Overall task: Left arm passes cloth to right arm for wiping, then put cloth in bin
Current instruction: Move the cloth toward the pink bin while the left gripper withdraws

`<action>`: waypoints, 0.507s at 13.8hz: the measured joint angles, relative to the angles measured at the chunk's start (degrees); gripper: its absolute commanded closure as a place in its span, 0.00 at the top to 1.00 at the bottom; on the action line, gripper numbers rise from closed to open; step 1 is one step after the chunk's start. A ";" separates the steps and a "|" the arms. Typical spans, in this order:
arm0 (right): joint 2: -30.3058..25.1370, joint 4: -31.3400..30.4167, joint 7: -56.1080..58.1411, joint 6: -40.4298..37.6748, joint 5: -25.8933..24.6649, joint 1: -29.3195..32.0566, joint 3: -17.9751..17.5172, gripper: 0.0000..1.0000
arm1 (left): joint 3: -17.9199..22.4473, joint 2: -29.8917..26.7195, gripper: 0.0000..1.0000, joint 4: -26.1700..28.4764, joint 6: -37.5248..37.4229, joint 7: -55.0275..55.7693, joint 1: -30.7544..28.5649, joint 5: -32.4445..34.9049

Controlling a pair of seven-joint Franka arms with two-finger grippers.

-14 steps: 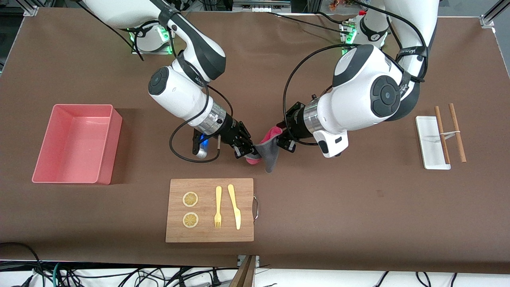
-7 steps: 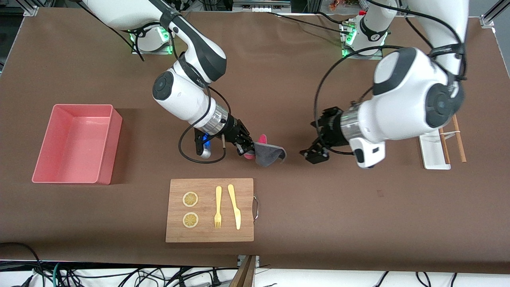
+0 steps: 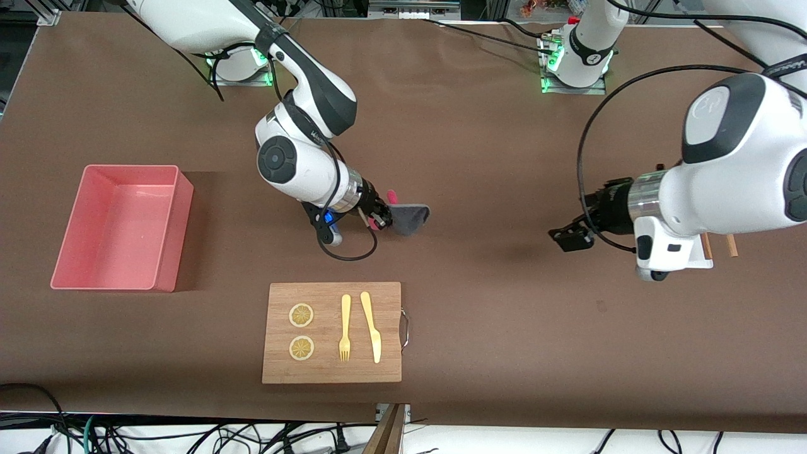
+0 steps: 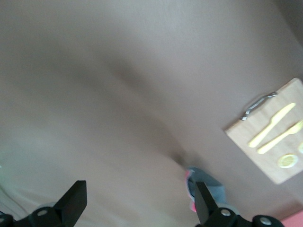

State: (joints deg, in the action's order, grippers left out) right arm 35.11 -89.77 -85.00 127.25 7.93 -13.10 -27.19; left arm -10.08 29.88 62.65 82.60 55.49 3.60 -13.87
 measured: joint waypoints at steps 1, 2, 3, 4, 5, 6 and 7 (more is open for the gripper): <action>0.09 -1.27 0.84 -0.99 -0.87 0.00 0.45 0.00 | 0.00 -0.45 1.00 -0.01 -0.83 -4.95 -0.69 2.11; 0.19 -2.35 2.17 -1.97 -1.26 0.01 1.05 0.00 | 0.02 -0.88 1.00 -0.01 -1.50 -9.58 -1.36 3.84; 0.31 -3.22 3.94 -3.33 -1.36 0.03 1.82 0.00 | 0.04 -1.27 1.00 -0.01 -2.02 -14.30 -2.14 5.49; 0.43 -3.91 5.74 -4.66 -1.40 0.06 2.65 0.00 | 0.09 -1.51 1.00 0.02 -2.30 -18.85 -2.97 7.06; 0.51 -4.63 7.53 -5.63 -1.45 0.09 3.58 0.00 | 0.10 -1.58 1.00 0.04 -2.52 -23.95 -3.82 8.63; 0.58 -5.35 9.32 -6.43 -1.66 0.11 4.52 0.00 | 0.12 -1.58 1.00 0.07 -2.62 -29.50 -4.65 9.98; 0.63 -6.08 10.97 -7.07 -2.33 0.15 5.48 0.00 | 0.14 -1.61 1.00 0.12 -2.65 -34.75 -5.37 11.24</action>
State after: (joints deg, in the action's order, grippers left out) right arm 35.74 -95.85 -74.03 120.18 5.61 -12.96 -21.71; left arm -9.94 28.27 62.77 79.96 20.74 -1.77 -2.63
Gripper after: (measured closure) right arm 0.978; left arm 0.000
